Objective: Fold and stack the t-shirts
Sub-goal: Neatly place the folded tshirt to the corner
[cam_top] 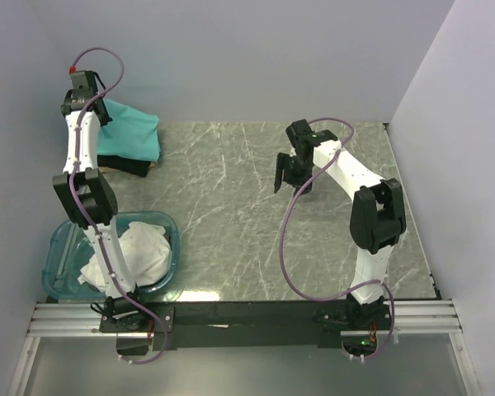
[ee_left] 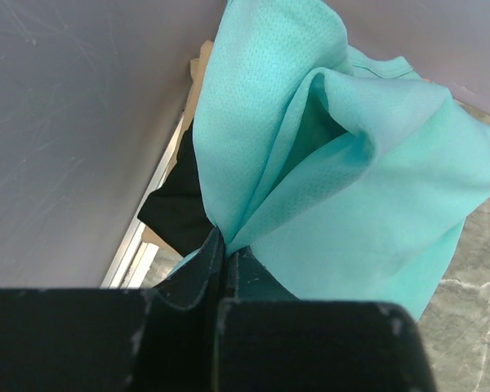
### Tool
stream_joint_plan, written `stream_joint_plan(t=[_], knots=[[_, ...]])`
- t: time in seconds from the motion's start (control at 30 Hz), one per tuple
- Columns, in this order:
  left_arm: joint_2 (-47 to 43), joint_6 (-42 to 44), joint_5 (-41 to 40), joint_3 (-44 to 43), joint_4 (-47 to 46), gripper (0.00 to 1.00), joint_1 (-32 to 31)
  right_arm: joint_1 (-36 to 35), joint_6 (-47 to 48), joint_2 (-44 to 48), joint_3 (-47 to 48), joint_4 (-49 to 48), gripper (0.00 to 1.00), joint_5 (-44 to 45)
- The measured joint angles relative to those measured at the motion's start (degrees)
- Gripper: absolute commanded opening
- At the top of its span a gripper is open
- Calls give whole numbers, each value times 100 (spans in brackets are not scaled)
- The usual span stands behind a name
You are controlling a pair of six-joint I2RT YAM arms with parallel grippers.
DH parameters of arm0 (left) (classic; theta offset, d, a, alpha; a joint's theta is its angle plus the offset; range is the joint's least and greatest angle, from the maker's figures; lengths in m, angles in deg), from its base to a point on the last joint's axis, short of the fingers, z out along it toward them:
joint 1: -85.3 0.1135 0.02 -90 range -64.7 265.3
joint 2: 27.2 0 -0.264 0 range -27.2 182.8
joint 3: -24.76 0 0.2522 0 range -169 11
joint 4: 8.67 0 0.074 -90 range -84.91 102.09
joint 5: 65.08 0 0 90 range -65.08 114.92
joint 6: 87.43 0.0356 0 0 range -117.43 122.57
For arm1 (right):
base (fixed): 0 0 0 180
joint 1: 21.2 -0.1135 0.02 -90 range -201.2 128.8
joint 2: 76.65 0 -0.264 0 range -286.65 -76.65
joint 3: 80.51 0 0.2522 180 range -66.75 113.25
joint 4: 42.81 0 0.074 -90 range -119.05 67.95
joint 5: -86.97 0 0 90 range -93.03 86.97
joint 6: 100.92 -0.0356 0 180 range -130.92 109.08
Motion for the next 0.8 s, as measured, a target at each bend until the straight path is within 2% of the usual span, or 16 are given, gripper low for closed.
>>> stream_joint_plan(t=[0.37, 0.4, 0.47, 0.5, 0.6, 0.67, 0.8], knots=[[0, -55, 105, 0, -15, 2, 197, -4, 0, -2, 33, 46, 71, 2], [0, -70, 107, 0, -24, 21, 227, -11, 0, -2, 50, 55, 71, 2], [4, -105, 101, 0, -31, 49, 306, -15, 2, -2, 68, 57, 71, 2], [11, -160, 83, 0, -52, 71, 354, -15, 2, -2, 68, 61, 71, 2], [20, -291, 9, 0, -127, 95, 452, -15, 22, -2, 68, 79, 72, 2], [20, -345, -35, 17, -155, 99, 503, -15, 42, -2, 68, 83, 72, 2], [-57, -433, -111, 404, -354, 99, 494, -15, 94, -2, 68, 79, 72, 2]])
